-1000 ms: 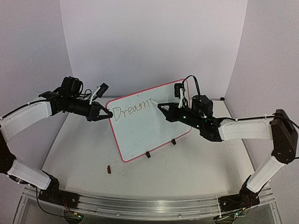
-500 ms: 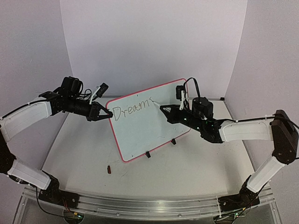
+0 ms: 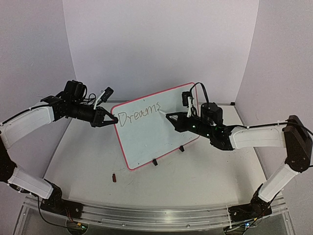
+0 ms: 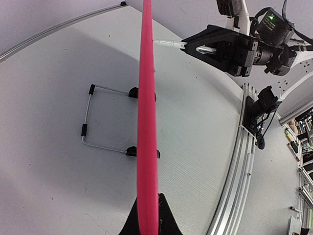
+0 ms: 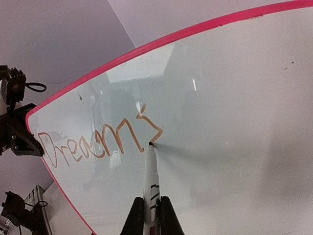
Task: Write a sentence on the whiteboard
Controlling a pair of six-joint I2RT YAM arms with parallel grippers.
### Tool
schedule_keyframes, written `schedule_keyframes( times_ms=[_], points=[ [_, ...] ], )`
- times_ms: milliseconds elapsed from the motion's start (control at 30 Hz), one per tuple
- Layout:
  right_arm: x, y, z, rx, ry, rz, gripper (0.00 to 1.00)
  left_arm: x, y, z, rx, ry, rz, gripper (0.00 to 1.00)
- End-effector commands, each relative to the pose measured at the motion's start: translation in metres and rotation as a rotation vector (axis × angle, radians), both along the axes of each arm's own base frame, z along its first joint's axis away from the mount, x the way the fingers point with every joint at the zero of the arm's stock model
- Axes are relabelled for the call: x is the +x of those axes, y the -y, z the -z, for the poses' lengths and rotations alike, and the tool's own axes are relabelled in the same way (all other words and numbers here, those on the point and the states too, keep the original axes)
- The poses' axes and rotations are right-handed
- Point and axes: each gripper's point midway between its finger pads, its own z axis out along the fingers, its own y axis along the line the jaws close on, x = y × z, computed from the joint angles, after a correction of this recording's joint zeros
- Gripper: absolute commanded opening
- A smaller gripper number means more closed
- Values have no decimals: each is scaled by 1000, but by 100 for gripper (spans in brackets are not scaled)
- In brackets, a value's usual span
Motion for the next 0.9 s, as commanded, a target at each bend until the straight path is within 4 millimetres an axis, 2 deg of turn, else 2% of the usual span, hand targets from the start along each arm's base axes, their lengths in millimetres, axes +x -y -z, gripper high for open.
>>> schedule_keyframes(
  times_ms=[0,233,333,567,867],
  points=[
    [-9,8,-26,44,54,-7,0,-1,2,8,36,-5,19,0],
    [-30,30,-60,131,126,1,0,-2,1,7,34,-1,18,0],
    [-36,38,-69,137,144,12,0,-2,1,6,32,0,19,0],
    [-40,44,-61,98,116,21,0,-3,1,5,31,1,20,0],
    [-49,45,-39,11,47,-58,0,-5,2,3,23,4,25,0]
  ],
)
